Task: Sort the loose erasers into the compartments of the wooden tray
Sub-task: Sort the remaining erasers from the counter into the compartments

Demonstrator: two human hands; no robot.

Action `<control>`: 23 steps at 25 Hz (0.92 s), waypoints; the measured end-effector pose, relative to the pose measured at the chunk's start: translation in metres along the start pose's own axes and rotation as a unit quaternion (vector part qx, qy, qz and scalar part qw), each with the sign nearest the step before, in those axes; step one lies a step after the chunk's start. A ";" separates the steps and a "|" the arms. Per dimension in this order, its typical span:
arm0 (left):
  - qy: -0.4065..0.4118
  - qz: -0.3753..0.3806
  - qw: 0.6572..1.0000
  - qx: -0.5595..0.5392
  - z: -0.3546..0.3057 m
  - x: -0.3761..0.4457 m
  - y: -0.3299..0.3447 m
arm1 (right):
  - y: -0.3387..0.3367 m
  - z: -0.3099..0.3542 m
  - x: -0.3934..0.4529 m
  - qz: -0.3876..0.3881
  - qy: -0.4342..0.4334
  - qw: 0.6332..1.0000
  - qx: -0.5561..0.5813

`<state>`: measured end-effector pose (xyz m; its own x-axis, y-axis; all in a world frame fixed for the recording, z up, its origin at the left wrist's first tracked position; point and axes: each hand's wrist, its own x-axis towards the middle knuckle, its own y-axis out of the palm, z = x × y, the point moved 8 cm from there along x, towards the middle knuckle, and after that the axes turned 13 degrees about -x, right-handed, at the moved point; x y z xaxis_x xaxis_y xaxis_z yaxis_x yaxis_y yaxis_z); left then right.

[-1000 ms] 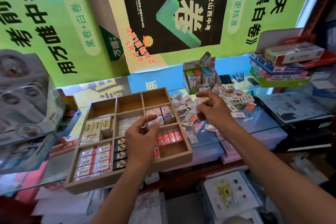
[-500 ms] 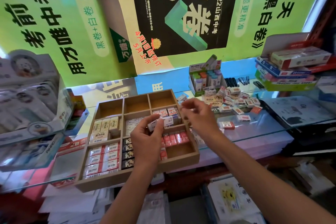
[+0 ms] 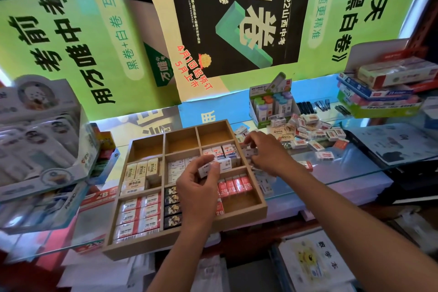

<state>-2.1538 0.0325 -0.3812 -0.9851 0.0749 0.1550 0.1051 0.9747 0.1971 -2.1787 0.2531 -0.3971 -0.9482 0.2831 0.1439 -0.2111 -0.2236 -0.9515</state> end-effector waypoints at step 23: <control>0.001 0.000 0.999 -0.033 -0.022 0.010 -0.023 | -0.047 0.049 -0.026 -0.064 0.019 0.977 0.204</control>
<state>-2.1627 0.0065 -0.3634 -0.9848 0.0741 0.1573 0.1139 0.9585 0.2614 -2.1558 0.2104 -0.3425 -0.9000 0.3652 0.2378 -0.4120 -0.5351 -0.7375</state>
